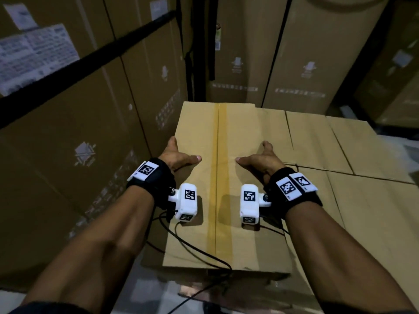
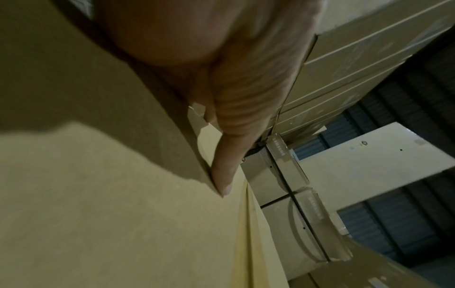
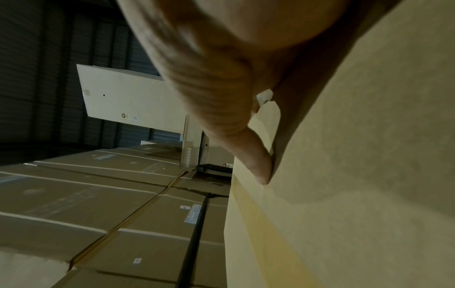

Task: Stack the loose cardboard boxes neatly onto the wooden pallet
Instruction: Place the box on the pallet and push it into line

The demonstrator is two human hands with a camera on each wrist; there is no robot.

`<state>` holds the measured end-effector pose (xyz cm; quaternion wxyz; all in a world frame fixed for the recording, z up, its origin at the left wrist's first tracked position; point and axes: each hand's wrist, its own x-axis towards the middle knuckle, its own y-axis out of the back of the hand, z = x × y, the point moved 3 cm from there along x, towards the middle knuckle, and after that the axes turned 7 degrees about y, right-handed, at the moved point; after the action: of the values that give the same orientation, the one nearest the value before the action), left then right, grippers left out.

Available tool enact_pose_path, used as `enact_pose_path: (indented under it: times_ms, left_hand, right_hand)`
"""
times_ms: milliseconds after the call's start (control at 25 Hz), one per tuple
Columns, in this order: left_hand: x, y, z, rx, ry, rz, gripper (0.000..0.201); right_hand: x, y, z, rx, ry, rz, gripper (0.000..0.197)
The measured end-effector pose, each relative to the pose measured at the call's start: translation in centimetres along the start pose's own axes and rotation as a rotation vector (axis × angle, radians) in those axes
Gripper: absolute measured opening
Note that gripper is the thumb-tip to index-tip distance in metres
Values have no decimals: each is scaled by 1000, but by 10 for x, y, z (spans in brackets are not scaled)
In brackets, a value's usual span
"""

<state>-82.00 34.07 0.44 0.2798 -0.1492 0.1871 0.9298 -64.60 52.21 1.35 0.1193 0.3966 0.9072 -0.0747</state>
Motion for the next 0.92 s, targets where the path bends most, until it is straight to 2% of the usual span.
enact_pose_path:
  times_ms: [120, 160, 360, 600, 920]
  left_hand:
    - [33, -3, 16, 84, -18, -2, 76]
    - [61, -9, 29, 117, -26, -6, 76]
    - [125, -24, 61, 233, -19, -53, 90]
    - [191, -36, 94, 286, -27, -86, 79]
    - [256, -53, 119, 350, -79, -3, 76]
  right_hand:
    - [36, -4, -4, -27, -4, -1, 116]
    - [64, -4, -7, -18, -12, 6, 117]
    - [135, -6, -22, -33, -32, 26, 117]
    - [211, -14, -41, -95, -41, 55, 115]
    - [283, -9, -52, -75, -65, 100, 111]
